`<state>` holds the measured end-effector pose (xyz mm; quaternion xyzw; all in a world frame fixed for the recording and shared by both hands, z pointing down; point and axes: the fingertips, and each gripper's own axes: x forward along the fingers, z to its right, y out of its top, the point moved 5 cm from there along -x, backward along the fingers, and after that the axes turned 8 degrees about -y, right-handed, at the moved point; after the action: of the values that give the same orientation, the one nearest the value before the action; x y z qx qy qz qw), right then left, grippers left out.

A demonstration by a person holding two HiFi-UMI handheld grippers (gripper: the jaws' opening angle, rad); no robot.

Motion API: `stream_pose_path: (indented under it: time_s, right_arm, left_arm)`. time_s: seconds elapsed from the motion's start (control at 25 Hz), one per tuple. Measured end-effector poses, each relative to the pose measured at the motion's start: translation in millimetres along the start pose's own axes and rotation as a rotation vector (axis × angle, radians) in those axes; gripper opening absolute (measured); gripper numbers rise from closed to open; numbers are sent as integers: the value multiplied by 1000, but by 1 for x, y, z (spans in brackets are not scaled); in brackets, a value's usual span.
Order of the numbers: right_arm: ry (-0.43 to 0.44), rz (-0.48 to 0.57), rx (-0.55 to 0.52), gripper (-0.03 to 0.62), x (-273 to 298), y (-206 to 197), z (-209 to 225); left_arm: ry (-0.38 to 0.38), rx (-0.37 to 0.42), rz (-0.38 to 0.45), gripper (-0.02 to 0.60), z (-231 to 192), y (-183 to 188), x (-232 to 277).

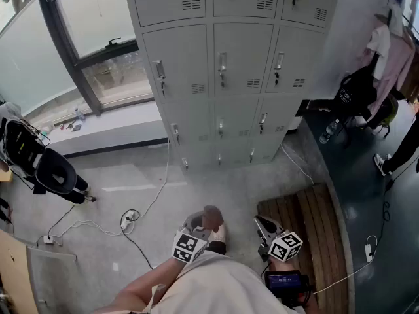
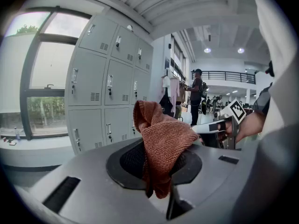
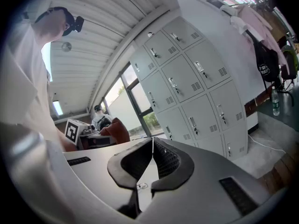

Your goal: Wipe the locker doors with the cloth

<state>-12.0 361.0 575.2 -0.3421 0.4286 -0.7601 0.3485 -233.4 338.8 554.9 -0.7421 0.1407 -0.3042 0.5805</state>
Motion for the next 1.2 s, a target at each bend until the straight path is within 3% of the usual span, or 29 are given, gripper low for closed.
stream_pose_path:
  time_s: [0.6,1.2]
  right_arm:
    - [-59,-25,-18,18,75,64,82]
    - [-12,-30,-71,18,166,122,123]
  left_arm:
    - [-64,-8,21,74,-75,45,113]
    - [-24,-11,34,75,-146,82,157]
